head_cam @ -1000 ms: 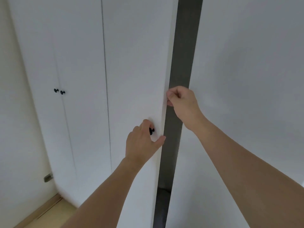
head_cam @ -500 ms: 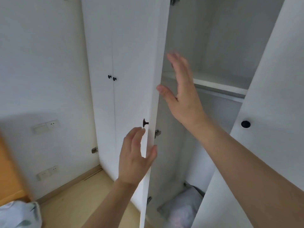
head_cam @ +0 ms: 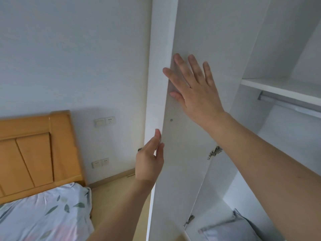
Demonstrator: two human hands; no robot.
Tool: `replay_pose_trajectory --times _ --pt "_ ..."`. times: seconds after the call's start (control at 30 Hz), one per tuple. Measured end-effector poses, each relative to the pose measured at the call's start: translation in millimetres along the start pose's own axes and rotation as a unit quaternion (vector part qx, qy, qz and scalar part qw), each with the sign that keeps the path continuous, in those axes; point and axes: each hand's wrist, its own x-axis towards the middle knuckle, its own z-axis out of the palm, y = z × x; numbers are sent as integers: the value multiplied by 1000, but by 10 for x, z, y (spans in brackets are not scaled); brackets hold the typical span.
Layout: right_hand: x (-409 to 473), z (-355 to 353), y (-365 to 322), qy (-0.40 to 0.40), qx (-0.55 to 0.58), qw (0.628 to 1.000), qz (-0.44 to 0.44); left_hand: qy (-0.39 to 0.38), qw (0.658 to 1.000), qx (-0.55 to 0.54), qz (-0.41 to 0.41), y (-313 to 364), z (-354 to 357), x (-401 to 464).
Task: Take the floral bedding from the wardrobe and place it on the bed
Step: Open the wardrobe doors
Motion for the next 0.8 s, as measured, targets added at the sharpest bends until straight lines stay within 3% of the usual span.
replay_pose_trajectory --times 0.43,0.6,0.8 --pt "396 354 -174 -31 35 999 -4 -1 996 -2 -91 -329 39 392" --pt "129 52 204 -47 18 998 33 -14 999 36 -14 91 157 18" --pt "-593 -559 1203 -75 -93 985 125 -116 992 -30 43 727 812 -333"
